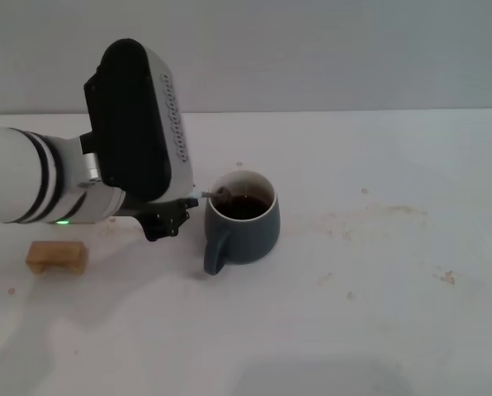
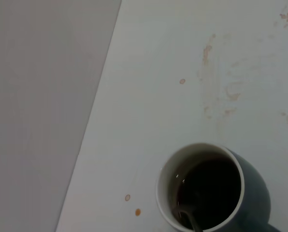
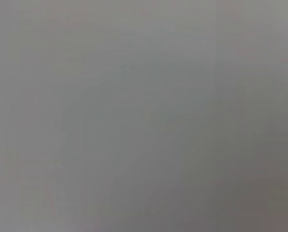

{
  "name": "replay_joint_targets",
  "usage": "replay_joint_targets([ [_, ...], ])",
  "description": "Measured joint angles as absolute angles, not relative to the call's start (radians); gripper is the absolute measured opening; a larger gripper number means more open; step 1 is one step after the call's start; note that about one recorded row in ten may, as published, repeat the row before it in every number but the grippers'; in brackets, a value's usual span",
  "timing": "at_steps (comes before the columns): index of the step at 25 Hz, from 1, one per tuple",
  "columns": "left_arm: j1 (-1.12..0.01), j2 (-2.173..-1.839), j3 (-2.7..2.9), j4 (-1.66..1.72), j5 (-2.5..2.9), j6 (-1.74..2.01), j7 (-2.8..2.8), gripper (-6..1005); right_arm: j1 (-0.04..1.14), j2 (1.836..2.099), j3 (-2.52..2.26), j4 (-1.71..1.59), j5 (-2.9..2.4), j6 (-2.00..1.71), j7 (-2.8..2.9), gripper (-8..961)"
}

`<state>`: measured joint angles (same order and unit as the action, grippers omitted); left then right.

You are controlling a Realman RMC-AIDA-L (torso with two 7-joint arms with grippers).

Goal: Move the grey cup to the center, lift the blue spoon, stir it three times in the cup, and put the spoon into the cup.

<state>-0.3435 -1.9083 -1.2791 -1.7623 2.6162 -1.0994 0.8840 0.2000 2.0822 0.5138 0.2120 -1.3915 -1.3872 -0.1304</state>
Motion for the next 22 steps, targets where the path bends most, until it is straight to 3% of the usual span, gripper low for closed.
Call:
replay_joint_targets([
  [9, -0.353, -1.917, -1.192, -1.8, 2.723, -1.098, 0.802, 181, 0.2, 2.083, 0.514, 0.211, -1.391, -1.387, -0.13, -1],
  [14, -0.35, -1.925, -1.188, -1.831, 2.732, -1.073, 0.774, 358, 0.2, 2.082, 0.514, 0.207, -1.391, -1.387, -0.13, -1],
  [18, -0.324, -1.93, -1.207, -1.892, 2.743, -0.959, 0.725, 619, 0.199, 2.082, 0.514, 0.206, -1.391, -1.387, -0.125, -1],
  [22, -0.211, -1.962, -1.23, -1.952, 2.739, -0.62, 0.711, 635, 0.202, 2.081, 0.514, 0.205, -1.392, -1.387, -0.124, -1],
])
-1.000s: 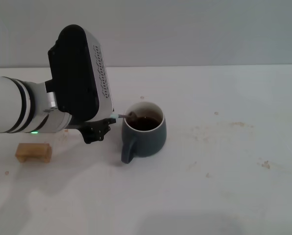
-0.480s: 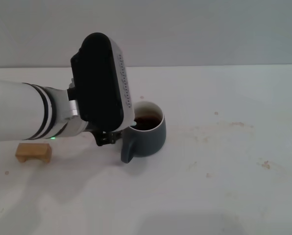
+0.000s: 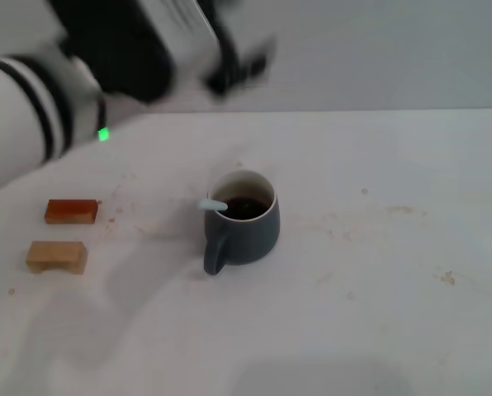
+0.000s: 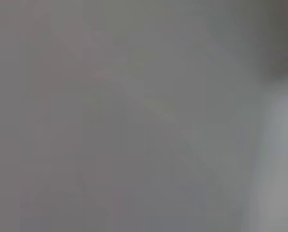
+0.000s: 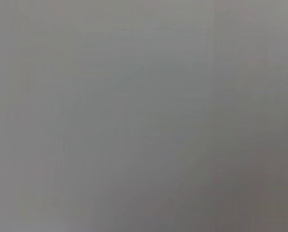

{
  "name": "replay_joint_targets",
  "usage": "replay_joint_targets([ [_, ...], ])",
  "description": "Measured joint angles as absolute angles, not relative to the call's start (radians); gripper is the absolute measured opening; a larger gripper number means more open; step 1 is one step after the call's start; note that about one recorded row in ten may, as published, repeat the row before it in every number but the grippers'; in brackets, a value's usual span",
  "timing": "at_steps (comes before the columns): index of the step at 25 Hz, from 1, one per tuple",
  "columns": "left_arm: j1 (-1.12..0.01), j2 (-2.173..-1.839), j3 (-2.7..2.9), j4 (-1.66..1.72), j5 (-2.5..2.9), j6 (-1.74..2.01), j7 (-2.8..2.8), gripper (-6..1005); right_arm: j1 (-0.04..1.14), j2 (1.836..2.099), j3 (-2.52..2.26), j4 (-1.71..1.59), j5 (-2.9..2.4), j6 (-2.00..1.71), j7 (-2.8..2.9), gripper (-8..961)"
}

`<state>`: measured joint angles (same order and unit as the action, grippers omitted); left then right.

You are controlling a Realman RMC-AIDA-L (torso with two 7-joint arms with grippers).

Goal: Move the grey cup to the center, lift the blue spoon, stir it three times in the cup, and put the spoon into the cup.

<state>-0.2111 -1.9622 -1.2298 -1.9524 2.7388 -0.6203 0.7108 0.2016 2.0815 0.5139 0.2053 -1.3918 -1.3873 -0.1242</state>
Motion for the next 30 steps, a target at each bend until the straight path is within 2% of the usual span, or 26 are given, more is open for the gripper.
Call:
replay_joint_targets([
  [1, -0.117, -2.012, -1.215, -1.956, 2.738, -0.342, 0.734, 638, 0.203, 2.081, 0.514, 0.208, -1.392, -1.387, -0.124, -1],
  [4, -0.035, -2.053, -1.174, -1.951, 2.737, -0.09, 0.762, 650, 0.204, 2.081, 0.514, 0.212, -1.393, -1.388, -0.124, -1],
  [10, 0.079, -2.047, -1.04, -1.809, 2.736, 0.487, 0.666, 658, 0.207, 2.082, 0.507, 0.223, -1.393, -1.409, -0.123, -1],
  [14, 0.124, -2.047, -1.043, -1.753, 2.734, 0.589, 0.563, 658, 0.206, 2.082, 0.483, 0.233, -1.394, -1.434, -0.121, -1],
  [19, 0.17, -2.037, -1.087, -1.52, 2.778, 0.858, 0.354, 659, 0.209, 2.082, 0.458, 0.242, -1.404, -1.464, -0.12, -1],
  [20, 0.182, -2.05, -1.116, -1.412, 2.779, 0.942, 0.347, 659, 0.21, 2.082, 0.451, 0.246, -1.405, -1.475, -0.12, -1],
  [25, 0.179, -2.063, -1.176, -1.203, 2.755, 1.025, 0.314, 658, 0.222, 2.081, 0.423, 0.254, -1.407, -1.504, -0.12, -1],
  [29, 0.089, -2.065, -1.24, -0.834, 2.725, 1.243, 0.151, 700, 0.228, 2.082, 0.422, 0.267, -1.407, -1.544, -0.12, -1],
  [30, 0.089, -2.065, -1.24, -0.834, 2.725, 1.243, 0.151, 710, 0.228, 2.082, 0.422, 0.267, -1.407, -1.544, -0.12, -1],
])
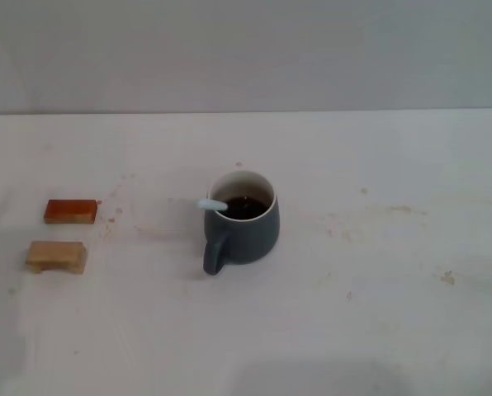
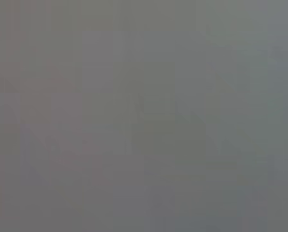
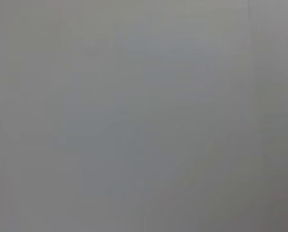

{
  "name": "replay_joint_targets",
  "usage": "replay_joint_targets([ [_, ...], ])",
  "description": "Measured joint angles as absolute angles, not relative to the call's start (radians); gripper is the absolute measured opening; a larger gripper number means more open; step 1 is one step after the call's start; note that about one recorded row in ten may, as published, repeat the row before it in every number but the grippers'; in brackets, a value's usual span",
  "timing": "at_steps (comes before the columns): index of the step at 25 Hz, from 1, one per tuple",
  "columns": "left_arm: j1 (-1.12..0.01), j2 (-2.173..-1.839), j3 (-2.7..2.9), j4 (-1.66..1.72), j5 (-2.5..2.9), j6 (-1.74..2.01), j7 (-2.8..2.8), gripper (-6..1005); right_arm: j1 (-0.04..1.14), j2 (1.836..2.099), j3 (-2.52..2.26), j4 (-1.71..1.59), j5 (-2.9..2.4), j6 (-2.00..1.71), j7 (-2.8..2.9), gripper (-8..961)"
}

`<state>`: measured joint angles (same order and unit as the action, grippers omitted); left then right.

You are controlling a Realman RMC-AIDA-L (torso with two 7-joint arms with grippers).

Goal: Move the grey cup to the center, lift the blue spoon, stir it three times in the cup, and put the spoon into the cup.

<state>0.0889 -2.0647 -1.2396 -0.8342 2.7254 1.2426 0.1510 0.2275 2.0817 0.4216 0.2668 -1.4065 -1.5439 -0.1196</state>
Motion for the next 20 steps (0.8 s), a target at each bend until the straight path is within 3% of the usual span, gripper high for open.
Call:
replay_joint_targets([
  [6, -0.01, -2.065, -1.274, -0.477, 2.654, 1.396, -0.04, 773, 0.249, 2.081, 0.421, 0.27, -1.407, -1.567, -0.12, -1],
  [20, -0.032, -2.069, -1.3, -0.364, 2.639, 1.414, -0.065, 820, 0.284, 2.08, 0.42, 0.261, -1.407, -1.518, -0.127, -1],
])
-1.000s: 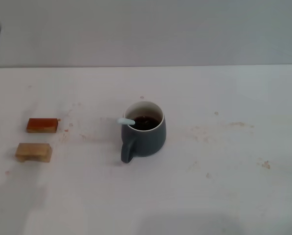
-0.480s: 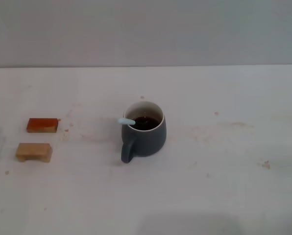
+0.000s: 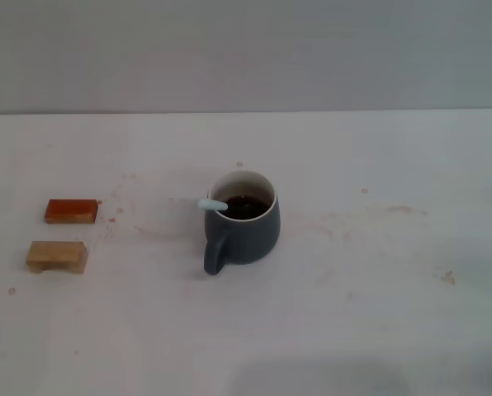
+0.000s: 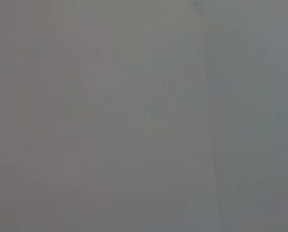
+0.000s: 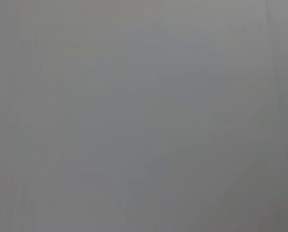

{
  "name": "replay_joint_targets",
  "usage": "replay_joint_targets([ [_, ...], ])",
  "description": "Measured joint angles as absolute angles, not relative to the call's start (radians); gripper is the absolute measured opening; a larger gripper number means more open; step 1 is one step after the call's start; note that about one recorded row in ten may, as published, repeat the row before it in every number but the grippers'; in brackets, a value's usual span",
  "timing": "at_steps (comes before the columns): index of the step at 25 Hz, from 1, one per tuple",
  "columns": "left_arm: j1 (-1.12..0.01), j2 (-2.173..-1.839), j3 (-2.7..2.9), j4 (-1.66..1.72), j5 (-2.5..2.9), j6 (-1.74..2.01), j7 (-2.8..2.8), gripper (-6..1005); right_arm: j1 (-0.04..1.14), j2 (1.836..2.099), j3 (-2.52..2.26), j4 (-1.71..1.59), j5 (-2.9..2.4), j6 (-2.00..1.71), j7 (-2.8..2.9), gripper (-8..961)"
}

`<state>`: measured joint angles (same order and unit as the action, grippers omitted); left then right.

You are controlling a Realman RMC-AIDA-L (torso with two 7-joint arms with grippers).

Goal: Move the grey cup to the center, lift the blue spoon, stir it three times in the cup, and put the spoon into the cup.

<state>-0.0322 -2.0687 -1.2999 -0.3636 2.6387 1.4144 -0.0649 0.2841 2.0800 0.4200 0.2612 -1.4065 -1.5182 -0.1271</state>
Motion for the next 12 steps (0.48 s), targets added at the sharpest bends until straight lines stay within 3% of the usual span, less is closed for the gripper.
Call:
replay_joint_targets([
  [12, -0.033, -2.07, -1.294, -0.348, 2.638, 1.416, -0.071, 819, 0.287, 2.08, 0.397, 0.257, -1.406, -1.517, -0.128, -1],
])
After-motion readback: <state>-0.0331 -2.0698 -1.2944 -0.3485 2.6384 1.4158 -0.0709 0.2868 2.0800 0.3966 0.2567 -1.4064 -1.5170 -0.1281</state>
